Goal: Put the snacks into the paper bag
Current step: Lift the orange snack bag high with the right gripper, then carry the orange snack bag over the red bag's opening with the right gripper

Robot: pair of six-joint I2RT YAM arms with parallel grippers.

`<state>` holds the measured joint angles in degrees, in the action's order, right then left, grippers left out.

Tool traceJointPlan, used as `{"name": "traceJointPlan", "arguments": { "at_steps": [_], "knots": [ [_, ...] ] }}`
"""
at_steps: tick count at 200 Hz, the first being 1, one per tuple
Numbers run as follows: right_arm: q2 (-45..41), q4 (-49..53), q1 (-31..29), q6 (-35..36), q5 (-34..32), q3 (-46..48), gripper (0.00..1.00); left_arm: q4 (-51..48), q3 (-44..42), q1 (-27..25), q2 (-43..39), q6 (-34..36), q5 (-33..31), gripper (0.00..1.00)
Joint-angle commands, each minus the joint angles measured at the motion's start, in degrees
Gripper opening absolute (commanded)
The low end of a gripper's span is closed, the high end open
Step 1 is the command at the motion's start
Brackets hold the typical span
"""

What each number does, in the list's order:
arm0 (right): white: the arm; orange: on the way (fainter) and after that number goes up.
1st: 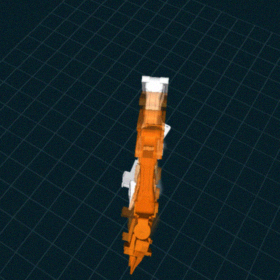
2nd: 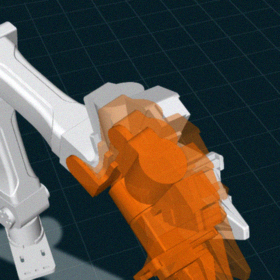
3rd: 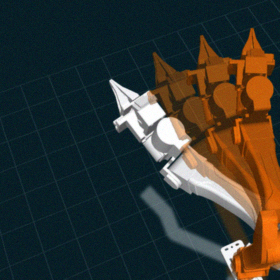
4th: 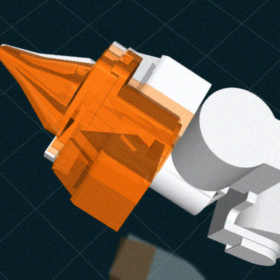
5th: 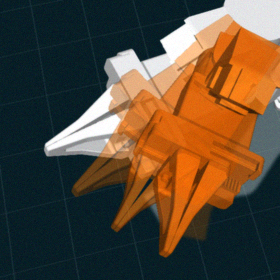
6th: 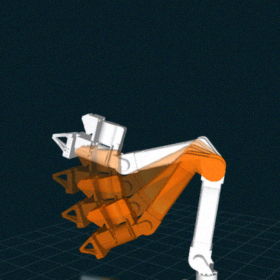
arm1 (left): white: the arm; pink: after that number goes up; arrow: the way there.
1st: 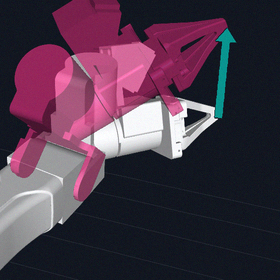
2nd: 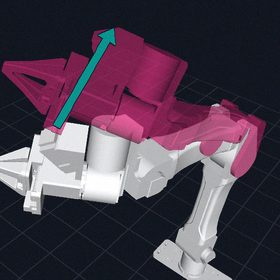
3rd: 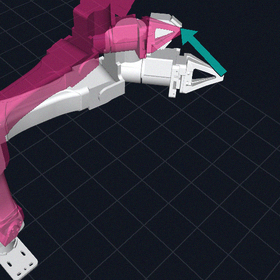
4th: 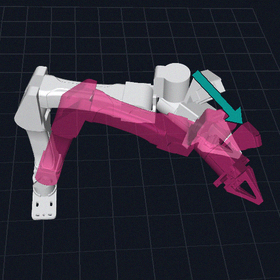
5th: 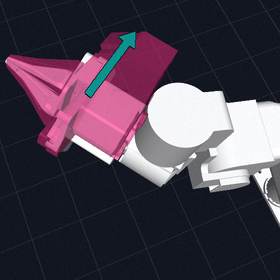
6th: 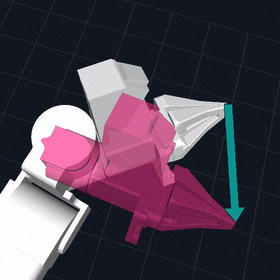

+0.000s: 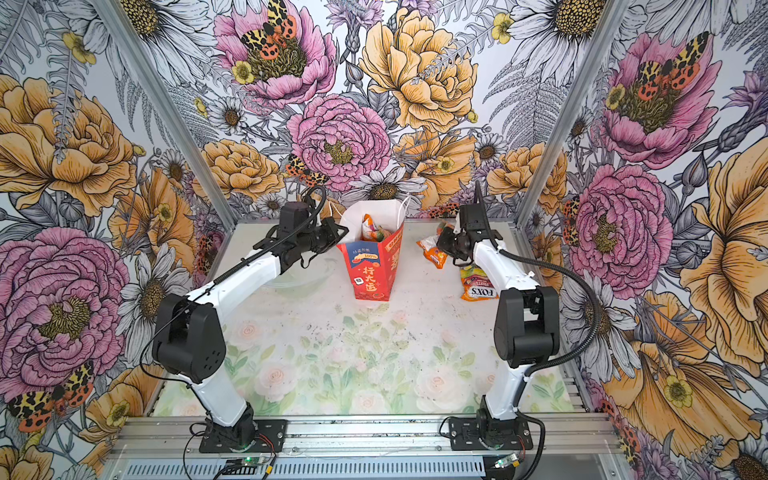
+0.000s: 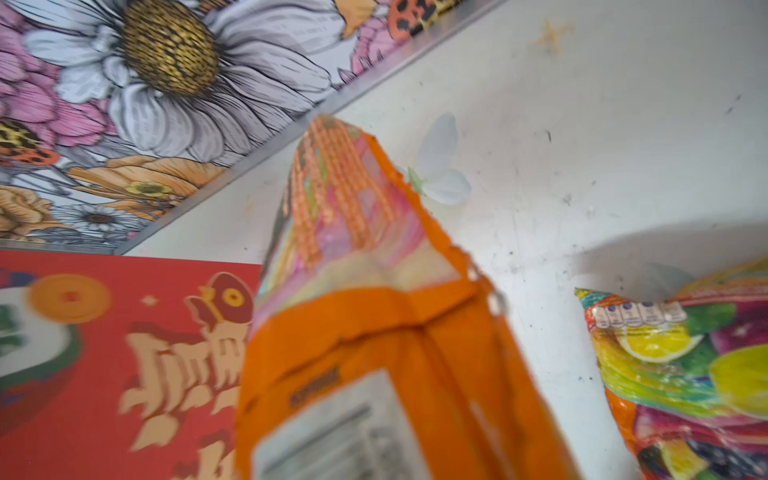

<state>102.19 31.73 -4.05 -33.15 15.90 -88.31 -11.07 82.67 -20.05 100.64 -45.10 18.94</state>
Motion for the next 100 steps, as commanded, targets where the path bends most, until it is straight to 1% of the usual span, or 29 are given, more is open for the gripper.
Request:
{"name": "traceJointPlan", "arguments": {
  "at_steps": [1, 28, 44, 74, 100],
  "knots": [
    [-5.13, 0.85, 0.11, 3.75, -0.12, -6.6, 0.0, 0.96, -1.02, 0.7, 0.35, -0.29, 0.22, 0.0],
    [-7.75, 1.99, -0.33, 5.3, -0.26, -14.22, 0.0, 1.01, -0.93, 0.72, 0.26, -0.25, 0.13, 0.0],
    [-8.43, 2.15, -1.59, 6.69, 0.0, -18.78, 0.0, 0.96, -0.93, 0.61, 0.17, -0.25, 0.0, 0.0],
    [-8.16, 2.29, -6.14, 10.3, -0.32, -26.59, 0.0, 0.88, -0.84, 0.46, 0.08, -0.25, -0.13, 0.0],
    [-6.1, 2.28, -11.16, 14.17, -0.69, -32.64, 0.0, 0.7, -0.58, 0.13, -0.01, -0.25, -0.37, 0.0]
  ]
}}
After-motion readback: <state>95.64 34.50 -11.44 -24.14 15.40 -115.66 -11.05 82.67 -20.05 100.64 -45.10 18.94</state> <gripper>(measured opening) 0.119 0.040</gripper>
